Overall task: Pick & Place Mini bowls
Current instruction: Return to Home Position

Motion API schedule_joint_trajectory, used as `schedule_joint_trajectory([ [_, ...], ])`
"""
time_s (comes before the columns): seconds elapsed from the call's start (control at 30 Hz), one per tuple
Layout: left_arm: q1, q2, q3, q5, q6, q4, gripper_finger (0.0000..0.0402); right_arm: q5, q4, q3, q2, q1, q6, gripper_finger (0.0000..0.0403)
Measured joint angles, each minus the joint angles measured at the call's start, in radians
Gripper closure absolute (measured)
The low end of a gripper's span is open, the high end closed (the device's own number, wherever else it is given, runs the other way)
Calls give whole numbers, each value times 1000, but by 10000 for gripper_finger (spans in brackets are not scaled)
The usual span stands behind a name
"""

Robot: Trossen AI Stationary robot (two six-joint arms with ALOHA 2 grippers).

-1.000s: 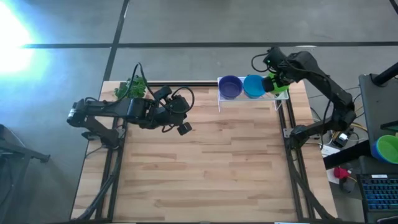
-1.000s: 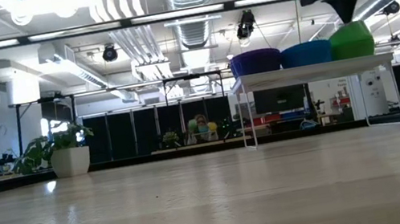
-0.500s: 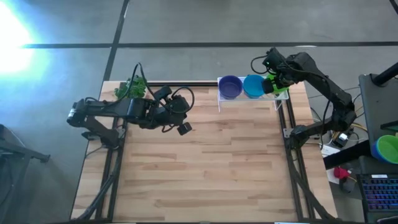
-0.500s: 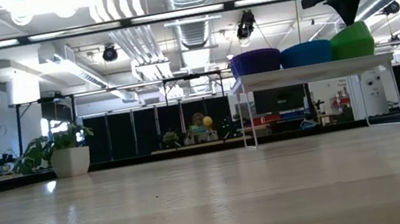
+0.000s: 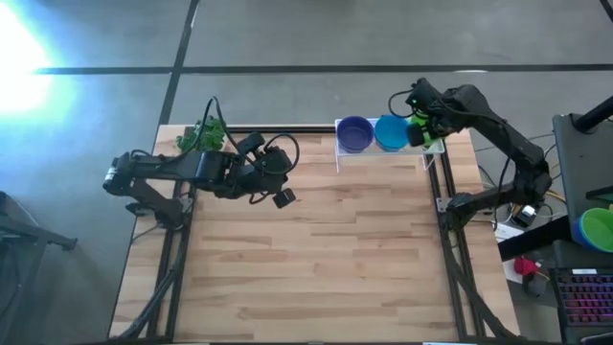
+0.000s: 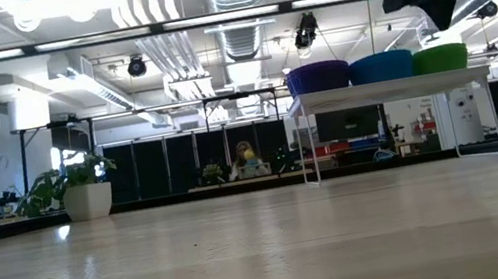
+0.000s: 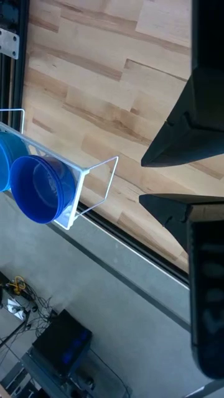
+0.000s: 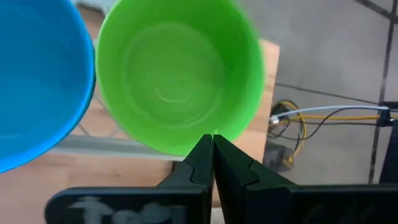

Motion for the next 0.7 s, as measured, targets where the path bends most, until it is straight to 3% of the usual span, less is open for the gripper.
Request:
schedule_joint_trajectory([
  [0.2,0,0,0,0,-2,0,328,35,2,31,-79,4,1,394],
  [0.37,0,-22,0,0,6,0,333,33,15,34,-194,70,-5,394],
  [0.7,0,-176,0,0,55,0,398,-68,127,29,-395,417,-15,394],
])
